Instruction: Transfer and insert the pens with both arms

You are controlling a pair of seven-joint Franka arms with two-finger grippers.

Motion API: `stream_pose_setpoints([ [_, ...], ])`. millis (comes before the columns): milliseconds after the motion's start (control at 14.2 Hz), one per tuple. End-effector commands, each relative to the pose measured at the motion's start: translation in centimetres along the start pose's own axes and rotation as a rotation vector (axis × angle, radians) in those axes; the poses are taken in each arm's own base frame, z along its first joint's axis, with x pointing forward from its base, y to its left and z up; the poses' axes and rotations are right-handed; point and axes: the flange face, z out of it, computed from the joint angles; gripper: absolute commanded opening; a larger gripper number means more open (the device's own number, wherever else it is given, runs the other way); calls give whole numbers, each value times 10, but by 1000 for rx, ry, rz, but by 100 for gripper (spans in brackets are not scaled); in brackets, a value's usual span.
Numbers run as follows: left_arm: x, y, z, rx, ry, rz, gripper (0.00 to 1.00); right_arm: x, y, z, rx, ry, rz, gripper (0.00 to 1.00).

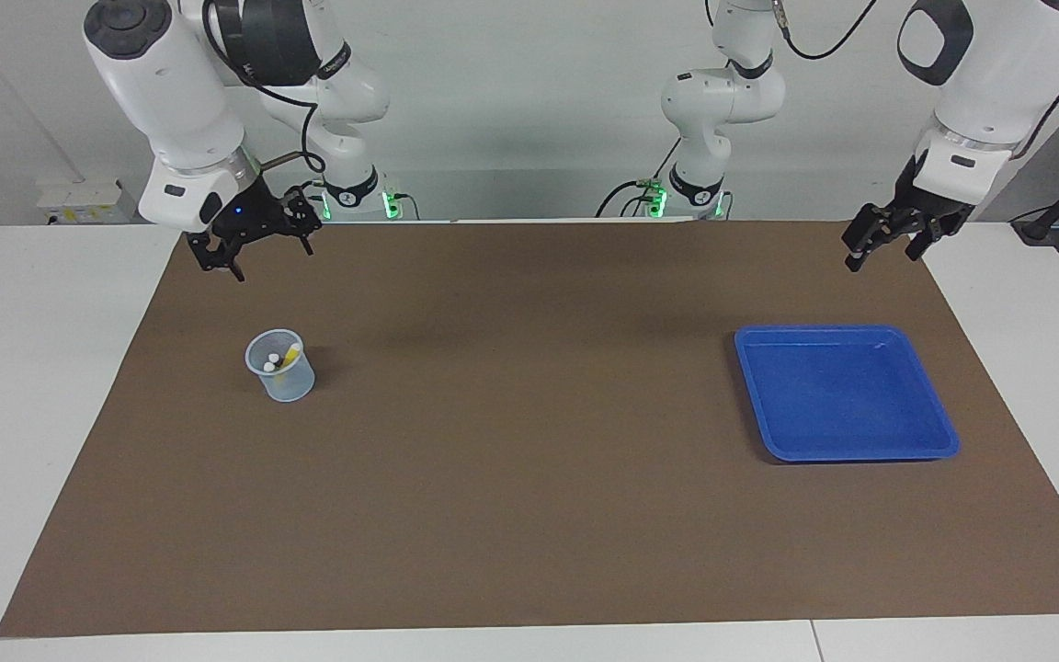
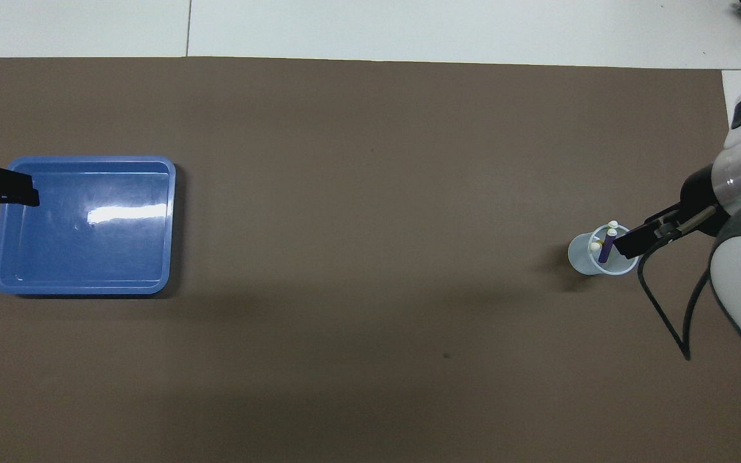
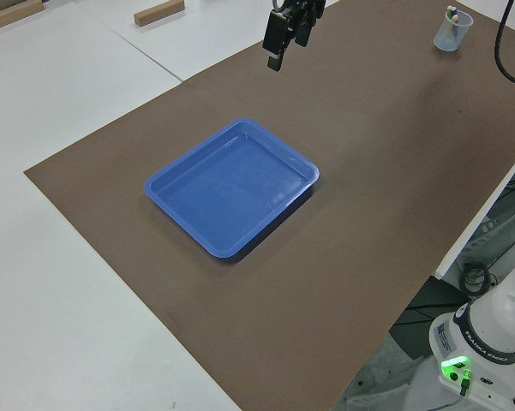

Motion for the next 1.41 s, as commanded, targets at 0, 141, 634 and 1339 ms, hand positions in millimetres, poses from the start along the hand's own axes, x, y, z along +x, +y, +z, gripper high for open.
stream_pose_setpoints([
  [0, 2, 2, -5, 6, 19, 8, 100, 0, 2, -9, 23, 8, 28, 100],
  [141, 1, 5, -4, 6, 18, 13, 100, 0, 1, -8, 26, 2, 40, 100],
  [634, 1, 8, -10, 1, 13, 19, 100, -3, -1, -11, 22, -13, 155, 100],
  [1339, 0, 11, -8, 2, 2, 27, 100, -12, 14, -25, 16, -8, 321, 100],
])
